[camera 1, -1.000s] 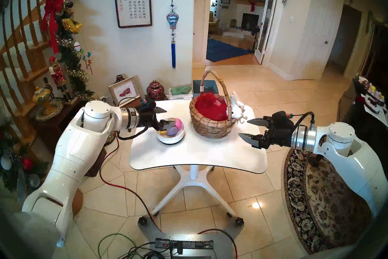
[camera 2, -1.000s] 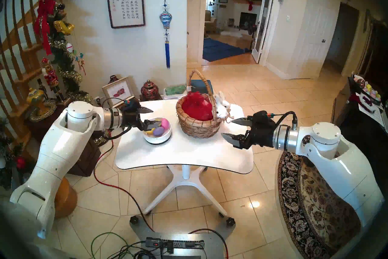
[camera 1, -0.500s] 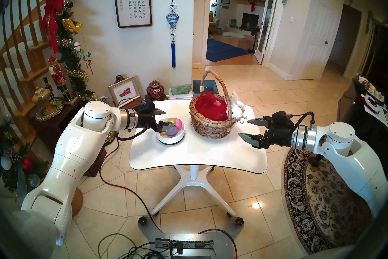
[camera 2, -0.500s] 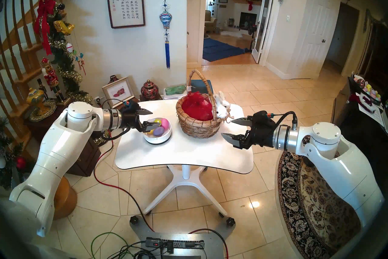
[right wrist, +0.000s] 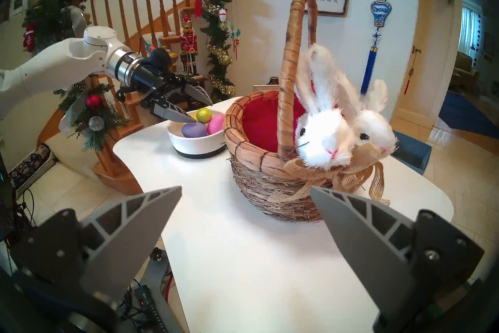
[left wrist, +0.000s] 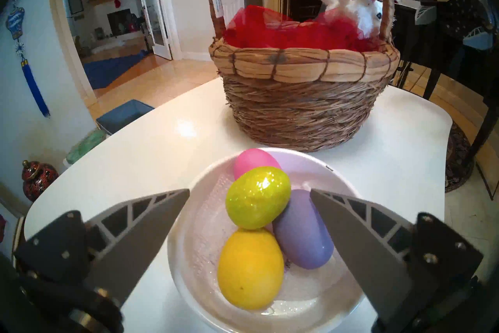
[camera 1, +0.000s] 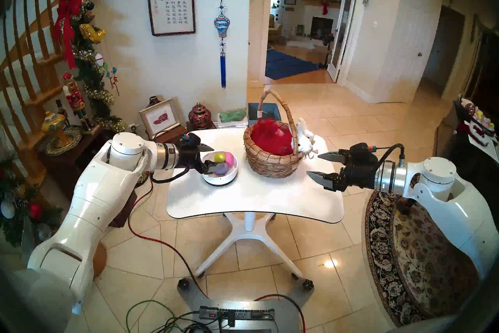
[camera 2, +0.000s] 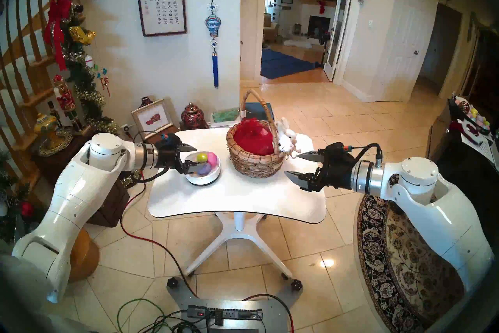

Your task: Put easter egg into basket

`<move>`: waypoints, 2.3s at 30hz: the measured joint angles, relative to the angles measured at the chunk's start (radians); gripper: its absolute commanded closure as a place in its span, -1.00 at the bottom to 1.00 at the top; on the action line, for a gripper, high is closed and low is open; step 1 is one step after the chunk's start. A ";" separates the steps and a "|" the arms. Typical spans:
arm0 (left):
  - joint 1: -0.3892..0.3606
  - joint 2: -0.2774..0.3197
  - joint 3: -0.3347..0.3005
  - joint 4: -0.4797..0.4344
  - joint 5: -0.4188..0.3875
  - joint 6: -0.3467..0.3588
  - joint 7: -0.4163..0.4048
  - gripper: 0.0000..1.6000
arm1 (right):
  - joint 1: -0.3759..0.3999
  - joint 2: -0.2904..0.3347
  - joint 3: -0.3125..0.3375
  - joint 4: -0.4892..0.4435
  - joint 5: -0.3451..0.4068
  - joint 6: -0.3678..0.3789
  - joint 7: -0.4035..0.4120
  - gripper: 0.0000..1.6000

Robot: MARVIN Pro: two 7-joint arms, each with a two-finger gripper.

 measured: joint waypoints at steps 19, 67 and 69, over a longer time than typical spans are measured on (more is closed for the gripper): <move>0.000 -0.011 -0.015 -0.016 -0.005 -0.011 -0.013 0.40 | 0.000 0.000 0.000 0.000 0.000 0.000 0.000 -1.00; -0.284 -0.257 0.148 0.062 -0.038 0.176 0.000 0.23 | 0.000 0.000 -0.001 0.000 0.000 0.000 0.000 -1.00; -0.297 -0.272 0.157 0.088 -0.036 0.173 0.006 0.22 | 0.000 0.000 -0.001 0.000 0.000 0.000 0.000 -1.00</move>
